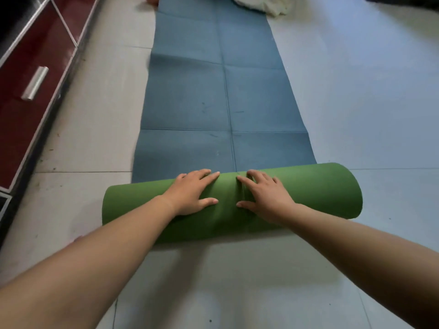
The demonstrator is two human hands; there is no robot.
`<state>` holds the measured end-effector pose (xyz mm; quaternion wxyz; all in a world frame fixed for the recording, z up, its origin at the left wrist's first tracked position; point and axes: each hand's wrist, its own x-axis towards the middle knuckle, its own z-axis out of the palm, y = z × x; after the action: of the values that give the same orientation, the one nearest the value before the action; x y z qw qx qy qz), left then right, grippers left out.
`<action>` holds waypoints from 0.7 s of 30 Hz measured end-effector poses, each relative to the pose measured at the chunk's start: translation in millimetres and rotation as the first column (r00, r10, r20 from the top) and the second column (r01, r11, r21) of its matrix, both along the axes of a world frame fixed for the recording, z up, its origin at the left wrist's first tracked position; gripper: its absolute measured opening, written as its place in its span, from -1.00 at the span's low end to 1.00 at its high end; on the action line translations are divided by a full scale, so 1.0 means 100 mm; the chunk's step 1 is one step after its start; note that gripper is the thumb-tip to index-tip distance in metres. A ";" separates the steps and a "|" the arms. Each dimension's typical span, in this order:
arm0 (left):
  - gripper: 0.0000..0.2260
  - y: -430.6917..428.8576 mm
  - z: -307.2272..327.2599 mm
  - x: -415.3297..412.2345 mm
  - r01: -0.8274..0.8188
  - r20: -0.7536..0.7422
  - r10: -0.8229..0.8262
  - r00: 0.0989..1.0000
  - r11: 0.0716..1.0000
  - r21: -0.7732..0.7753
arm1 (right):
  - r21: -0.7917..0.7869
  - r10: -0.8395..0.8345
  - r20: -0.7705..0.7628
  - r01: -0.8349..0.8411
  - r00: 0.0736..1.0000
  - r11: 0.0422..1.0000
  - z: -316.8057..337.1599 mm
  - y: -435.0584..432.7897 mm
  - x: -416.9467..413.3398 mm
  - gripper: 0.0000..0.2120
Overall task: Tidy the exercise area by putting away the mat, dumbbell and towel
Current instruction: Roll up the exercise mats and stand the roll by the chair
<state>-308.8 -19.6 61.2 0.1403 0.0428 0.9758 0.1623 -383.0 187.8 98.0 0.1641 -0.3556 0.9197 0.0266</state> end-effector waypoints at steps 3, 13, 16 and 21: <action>-0.37 0.03 0.07 -0.07 0.052 0.015 -0.053 0.999 0.998 0.021 | 0.084 -0.002 0.147 -0.010 0.989 0.996 0.11 0.05 -0.03 -0.26; -0.56 -0.06 -0.01 -0.17 -0.136 0.034 0.136 0.990 0.991 0.015 | 0.123 0.051 0.146 -0.069 0.988 0.990 -0.14 -0.03 -0.38 -0.19; -0.52 -0.06 0.05 -0.15 -0.115 0.053 0.118 0.992 0.992 -0.053 | 0.091 0.090 0.135 -0.103 0.987 0.991 -0.21 -0.10 -0.59 -0.22; -0.42 0.00 0.13 -0.20 -0.158 0.113 0.171 0.979 0.980 -0.118 | 0.000 0.184 0.146 -0.186 0.972 0.983 -0.23 -0.20 -0.96 -0.26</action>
<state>-329.0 -20.1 73.9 0.1880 -0.0559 0.9729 0.1227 -478.5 167.8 74.8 0.2300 -0.4396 0.8680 0.0218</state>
